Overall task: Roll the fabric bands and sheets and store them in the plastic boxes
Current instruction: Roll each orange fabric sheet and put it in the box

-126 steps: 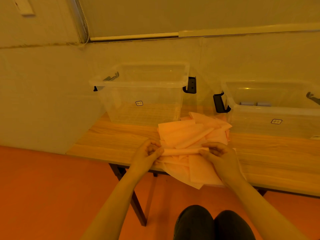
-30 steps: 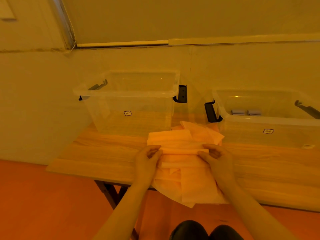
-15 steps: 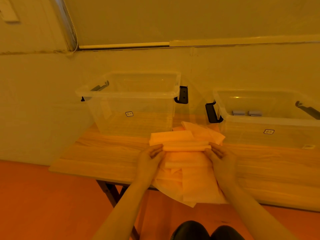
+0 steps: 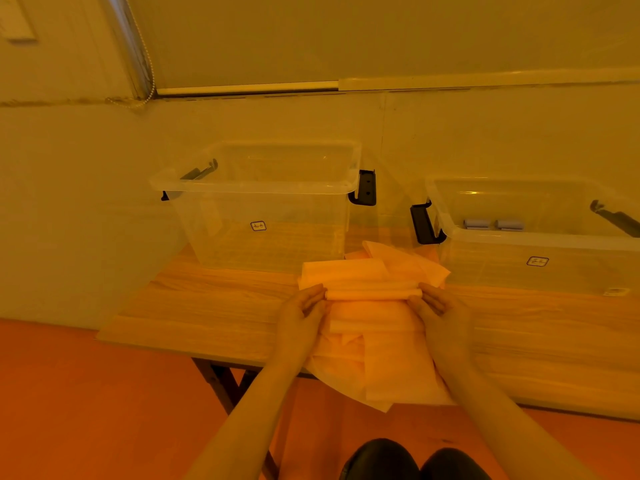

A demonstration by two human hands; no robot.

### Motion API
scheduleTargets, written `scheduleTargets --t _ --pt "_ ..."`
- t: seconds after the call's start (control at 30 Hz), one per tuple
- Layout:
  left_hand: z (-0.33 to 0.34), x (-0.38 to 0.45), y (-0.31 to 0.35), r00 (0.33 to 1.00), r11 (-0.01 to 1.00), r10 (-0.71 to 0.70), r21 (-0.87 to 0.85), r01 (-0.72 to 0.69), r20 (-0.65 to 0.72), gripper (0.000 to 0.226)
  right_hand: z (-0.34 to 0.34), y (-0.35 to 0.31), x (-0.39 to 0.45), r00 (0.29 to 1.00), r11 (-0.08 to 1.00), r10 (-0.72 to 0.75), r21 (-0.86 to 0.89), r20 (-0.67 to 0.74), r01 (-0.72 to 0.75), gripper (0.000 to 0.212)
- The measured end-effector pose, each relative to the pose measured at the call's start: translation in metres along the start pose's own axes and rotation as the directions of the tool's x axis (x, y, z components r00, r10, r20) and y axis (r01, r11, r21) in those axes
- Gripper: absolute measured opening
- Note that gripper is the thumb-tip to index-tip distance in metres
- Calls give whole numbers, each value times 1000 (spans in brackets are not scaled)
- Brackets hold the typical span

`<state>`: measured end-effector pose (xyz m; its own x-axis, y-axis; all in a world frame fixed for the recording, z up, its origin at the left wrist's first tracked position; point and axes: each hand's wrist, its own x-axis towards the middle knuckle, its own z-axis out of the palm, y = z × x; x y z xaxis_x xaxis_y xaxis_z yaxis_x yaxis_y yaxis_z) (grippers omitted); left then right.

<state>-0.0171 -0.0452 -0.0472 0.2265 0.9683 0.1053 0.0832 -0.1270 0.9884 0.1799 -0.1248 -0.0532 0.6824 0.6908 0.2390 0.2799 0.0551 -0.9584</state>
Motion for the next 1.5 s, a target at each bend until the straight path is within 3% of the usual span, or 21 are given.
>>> scheduleTargets --t 0.23,0.43,0.73,0.97,1.5 --pt "1 -2 3 999 1000 2 -7 -2 35 34 -2 -1 0 1000 999 28 19 10 -28 37" --pt "-3 -4 3 999 999 13 -29 -14 -38 29 -4 -1 -2 995 994 56 87 81 -63 28" --pt "-1 -5 8 997 999 -39 -12 38 -66 5 -7 -6 -3 985 981 84 158 153 -108 29" --pt "-2 -1 5 993 991 -118 -73 116 -26 13 -8 -7 -4 983 976 80 189 164 -110 29" --pt "-7 -2 6 989 983 -68 -162 89 128 23 -7 1 -2 967 984 67 142 245 -104 24"
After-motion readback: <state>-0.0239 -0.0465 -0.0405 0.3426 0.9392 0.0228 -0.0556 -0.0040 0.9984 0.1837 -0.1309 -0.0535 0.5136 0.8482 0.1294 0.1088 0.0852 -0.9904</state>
